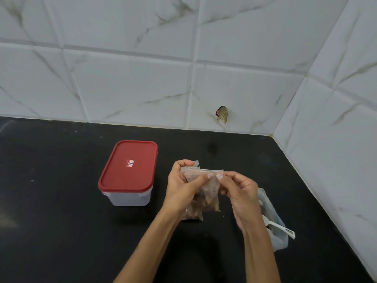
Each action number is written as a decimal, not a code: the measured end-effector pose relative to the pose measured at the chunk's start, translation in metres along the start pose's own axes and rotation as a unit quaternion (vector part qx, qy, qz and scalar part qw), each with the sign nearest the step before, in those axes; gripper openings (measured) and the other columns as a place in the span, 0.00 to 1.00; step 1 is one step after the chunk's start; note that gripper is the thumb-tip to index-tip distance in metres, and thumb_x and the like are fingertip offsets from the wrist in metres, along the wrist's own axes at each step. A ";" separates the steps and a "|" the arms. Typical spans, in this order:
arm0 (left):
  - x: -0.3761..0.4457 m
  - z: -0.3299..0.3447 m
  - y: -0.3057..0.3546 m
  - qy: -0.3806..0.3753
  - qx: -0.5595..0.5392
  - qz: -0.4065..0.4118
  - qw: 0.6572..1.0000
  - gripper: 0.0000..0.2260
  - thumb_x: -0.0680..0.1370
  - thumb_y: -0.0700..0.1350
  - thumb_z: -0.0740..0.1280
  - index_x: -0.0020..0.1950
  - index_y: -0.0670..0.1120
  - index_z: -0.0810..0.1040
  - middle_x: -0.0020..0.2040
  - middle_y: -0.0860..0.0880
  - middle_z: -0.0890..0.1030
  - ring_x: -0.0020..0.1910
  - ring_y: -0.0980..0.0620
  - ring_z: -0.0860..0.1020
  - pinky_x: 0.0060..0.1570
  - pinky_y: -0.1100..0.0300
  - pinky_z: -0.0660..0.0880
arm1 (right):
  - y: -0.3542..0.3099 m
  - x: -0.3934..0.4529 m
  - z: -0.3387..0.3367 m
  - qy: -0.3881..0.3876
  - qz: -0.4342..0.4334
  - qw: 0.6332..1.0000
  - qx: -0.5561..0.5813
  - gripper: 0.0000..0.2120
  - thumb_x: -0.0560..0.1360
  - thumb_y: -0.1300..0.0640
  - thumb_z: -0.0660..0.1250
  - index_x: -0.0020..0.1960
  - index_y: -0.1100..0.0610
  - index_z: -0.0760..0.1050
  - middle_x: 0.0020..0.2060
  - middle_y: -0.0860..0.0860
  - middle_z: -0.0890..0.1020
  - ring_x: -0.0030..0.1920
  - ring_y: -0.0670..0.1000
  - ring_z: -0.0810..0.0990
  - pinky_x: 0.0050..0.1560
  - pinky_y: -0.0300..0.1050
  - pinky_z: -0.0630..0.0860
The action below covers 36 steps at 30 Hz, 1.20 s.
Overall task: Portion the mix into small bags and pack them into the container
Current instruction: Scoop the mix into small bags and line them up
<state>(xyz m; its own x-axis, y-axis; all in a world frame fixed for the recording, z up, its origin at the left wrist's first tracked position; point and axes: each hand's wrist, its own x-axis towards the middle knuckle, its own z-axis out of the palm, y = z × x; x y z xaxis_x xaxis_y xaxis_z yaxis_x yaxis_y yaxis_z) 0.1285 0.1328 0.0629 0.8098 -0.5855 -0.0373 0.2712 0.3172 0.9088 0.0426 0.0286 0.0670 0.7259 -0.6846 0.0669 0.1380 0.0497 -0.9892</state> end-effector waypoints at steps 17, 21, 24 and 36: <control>0.007 -0.009 0.008 -0.031 0.081 -0.004 0.996 0.12 0.71 0.39 0.73 0.53 0.44 0.80 0.40 0.44 0.85 0.41 0.52 0.84 0.38 0.62 0.78 | 0.006 0.004 0.002 0.040 -0.031 0.999 0.009 0.05 0.73 0.65 0.67 0.42 0.60 0.82 0.32 0.51 0.81 0.34 0.45 0.76 0.35 0.36 0.74; 0.008 -0.020 0.008 -0.047 0.121 -0.016 0.991 0.06 0.75 0.39 0.70 0.50 0.40 0.82 0.42 0.40 0.85 0.41 0.50 0.83 0.40 0.60 0.79 | 0.009 0.003 0.004 0.044 -0.029 0.999 -0.008 0.06 0.74 0.65 0.67 0.41 0.60 0.81 0.28 0.46 0.79 0.30 0.41 0.74 0.33 0.33 0.72; 0.008 -0.027 0.006 -0.048 0.146 -0.031 0.988 0.06 0.76 0.39 0.68 0.48 0.38 0.83 0.42 0.40 0.85 0.41 0.50 0.83 0.41 0.59 0.79 | 0.015 0.001 0.007 0.048 -0.019 0.998 -0.024 0.06 0.74 0.65 0.66 0.40 0.61 0.80 0.26 0.45 0.77 0.29 0.40 0.74 0.32 0.32 0.72; -0.005 -0.052 -0.019 -0.032 0.179 -0.145 0.973 0.08 0.80 0.41 0.64 0.42 0.41 0.77 0.32 0.46 0.80 0.28 0.54 0.79 0.30 0.61 0.79 | 0.052 -0.015 0.008 0.101 0.102 0.987 -0.066 0.10 0.75 0.63 0.66 0.34 0.60 0.78 0.26 0.49 0.75 0.30 0.45 0.72 0.35 0.39 0.71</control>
<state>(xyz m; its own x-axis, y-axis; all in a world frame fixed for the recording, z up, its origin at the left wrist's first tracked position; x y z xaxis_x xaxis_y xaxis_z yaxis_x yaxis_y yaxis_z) 0.1462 0.1679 0.0242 0.6894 -0.6603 -0.2979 0.2751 -0.1418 0.9509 0.0438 0.0474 0.0159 0.5784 -0.8018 -0.1505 -0.0957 0.1165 -0.9886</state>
